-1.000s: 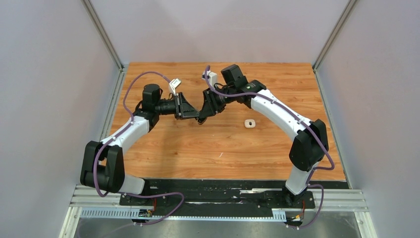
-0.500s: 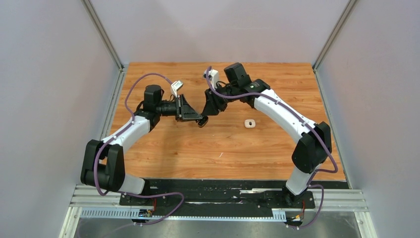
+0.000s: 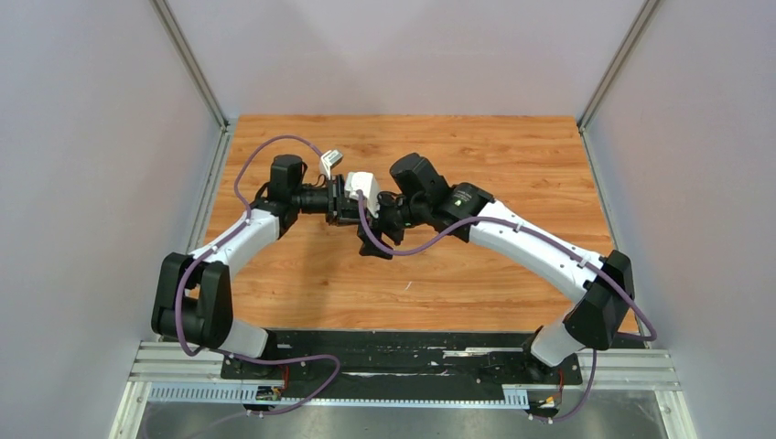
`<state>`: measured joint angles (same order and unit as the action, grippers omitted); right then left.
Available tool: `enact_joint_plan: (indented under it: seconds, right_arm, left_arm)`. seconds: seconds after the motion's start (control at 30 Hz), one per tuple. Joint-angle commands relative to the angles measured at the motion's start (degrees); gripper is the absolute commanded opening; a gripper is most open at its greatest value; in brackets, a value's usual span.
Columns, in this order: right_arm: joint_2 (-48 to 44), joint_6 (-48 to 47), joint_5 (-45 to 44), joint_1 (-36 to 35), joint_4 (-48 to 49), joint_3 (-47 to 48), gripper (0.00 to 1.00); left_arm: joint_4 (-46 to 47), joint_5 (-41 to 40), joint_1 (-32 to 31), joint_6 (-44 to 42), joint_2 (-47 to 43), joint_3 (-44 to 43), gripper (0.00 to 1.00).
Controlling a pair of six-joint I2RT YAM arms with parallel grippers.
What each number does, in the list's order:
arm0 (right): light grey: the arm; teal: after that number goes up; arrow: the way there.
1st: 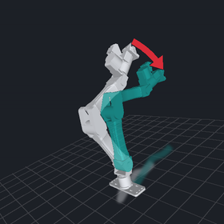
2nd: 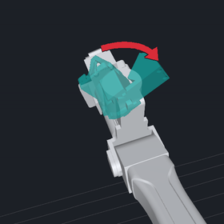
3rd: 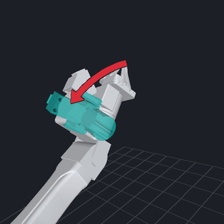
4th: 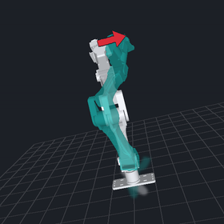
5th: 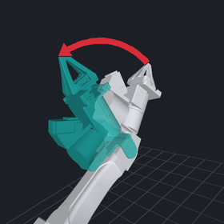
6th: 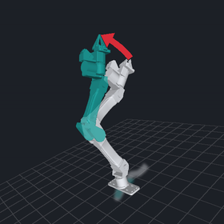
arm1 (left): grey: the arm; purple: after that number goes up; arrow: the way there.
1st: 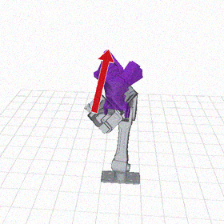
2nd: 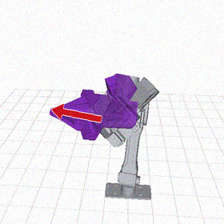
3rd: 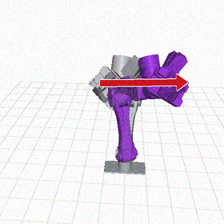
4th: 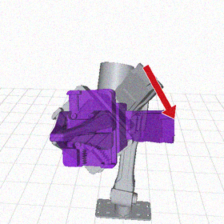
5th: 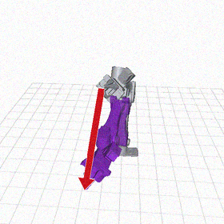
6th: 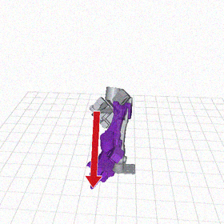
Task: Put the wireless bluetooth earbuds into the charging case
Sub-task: Insert the left earbud into the left side groove of the charging case.
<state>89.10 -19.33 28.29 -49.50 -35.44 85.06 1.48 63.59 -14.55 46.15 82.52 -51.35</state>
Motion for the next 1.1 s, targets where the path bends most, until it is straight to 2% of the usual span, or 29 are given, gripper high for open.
enact_joint_plan:
  seconds: [0.0,0.3,0.6,1.07]
  right_arm:
    - [-1.16,-4.29,-8.30,-0.17,2.65,0.17,0.71]
    - [0.92,-8.05,-14.97,-0.09,4.04,-0.31,0.71]
    - [1.94,-8.24,-12.00,0.19,3.83,-0.16,0.71]
    - [2.99,-11.45,-15.73,2.82,2.84,0.84,0.71]
  left_arm:
    - [0.40,1.23,-0.22,-0.38,0.25,-2.51,0.00]
    - [0.54,1.98,-0.31,-0.65,-1.08,-1.73,0.00]
    - [0.54,2.29,-0.31,-0.83,-2.10,-0.94,0.00]
    - [0.72,3.15,-0.39,-1.40,-2.67,-0.70,0.00]
